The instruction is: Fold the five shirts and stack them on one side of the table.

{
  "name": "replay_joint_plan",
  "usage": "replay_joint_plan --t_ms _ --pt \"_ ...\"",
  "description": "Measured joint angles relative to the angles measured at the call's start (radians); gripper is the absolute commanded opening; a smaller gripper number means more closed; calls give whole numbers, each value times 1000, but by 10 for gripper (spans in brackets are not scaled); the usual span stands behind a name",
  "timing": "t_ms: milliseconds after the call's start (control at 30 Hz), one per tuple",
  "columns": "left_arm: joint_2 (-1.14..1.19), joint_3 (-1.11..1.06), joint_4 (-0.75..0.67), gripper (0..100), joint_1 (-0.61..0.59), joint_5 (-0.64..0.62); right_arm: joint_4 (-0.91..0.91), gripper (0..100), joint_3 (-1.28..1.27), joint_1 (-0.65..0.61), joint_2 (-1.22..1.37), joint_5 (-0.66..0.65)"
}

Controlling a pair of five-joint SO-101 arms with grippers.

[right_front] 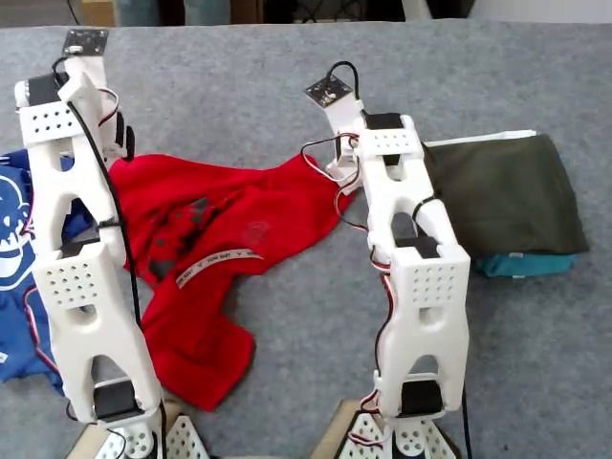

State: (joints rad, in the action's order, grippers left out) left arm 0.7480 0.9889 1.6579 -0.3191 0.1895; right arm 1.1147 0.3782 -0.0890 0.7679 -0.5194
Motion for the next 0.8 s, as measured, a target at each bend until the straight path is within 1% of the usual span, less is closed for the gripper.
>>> replay_joint_plan --t_ms 133,233,300,367,467,700,800 --pt "8 0 -48 148 -2 -127 0 15 0 0 0 0" --pt "64 0 -132 149 -3 -180 0 15 0 0 0 0" --pt "121 0 -198 151 -3 -189 0 15 0 0 0 0" --pt "184 0 -233 152 -3 -198 0 15 0 0 0 0" --pt "269 6 -245 152 -5 -201 0 15 0 0 0 0" --pt "344 138 -247 152 -23 -212 0 15 0 0 0 0" --pt "368 167 -247 152 -23 -164 0 15 0 0 0 0"
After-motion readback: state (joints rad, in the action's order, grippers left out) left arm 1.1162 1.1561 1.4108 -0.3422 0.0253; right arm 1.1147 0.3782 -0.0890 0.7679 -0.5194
